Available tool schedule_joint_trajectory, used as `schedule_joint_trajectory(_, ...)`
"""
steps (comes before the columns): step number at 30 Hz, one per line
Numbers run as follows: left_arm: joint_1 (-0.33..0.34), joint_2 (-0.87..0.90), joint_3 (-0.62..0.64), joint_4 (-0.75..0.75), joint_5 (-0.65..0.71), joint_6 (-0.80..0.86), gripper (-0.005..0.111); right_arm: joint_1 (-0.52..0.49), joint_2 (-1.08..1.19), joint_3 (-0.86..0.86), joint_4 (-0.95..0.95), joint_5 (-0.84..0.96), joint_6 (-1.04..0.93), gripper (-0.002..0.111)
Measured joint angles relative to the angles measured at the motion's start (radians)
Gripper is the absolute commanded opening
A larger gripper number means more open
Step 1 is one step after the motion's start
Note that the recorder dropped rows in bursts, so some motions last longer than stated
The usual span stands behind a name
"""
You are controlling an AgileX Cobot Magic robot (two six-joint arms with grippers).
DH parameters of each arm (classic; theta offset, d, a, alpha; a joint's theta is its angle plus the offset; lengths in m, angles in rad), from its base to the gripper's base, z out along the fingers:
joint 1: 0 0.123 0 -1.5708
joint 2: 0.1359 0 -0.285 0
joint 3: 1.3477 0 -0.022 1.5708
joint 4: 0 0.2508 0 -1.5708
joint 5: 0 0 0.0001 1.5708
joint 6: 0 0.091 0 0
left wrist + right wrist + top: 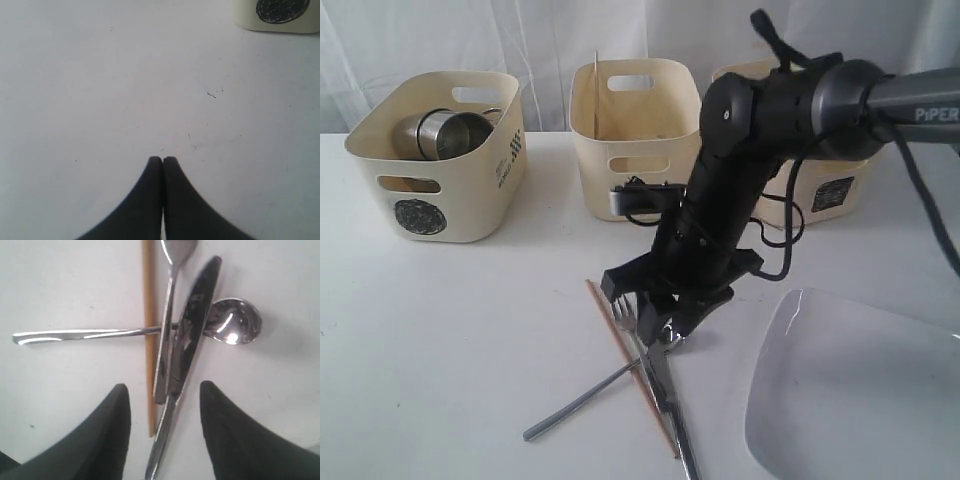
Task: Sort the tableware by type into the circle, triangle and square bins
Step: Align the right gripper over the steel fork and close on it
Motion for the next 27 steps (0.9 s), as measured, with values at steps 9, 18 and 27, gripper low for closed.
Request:
schedule_joint_trajectory(9, 0.0, 0.0, 0.0, 0.0, 0.0, 0.0, 0.0, 0.148, -0.037, 0.117, -0.062, -0.158, 0.153, 0.043)
schedule_joint_trajectory(18, -0.009, 0.0, 0.0, 0.0, 0.0, 0.0, 0.0, 0.216, -0.037, 0.189, -0.227, -0.393, 0.376, 0.043)
schedule_joint_trajectory(27, -0.025, 0.0, 0.0, 0.0, 0.0, 0.0, 0.0, 0.216, -0.03, 0.191, -0.294, -0.395, 0.448, 0.043)
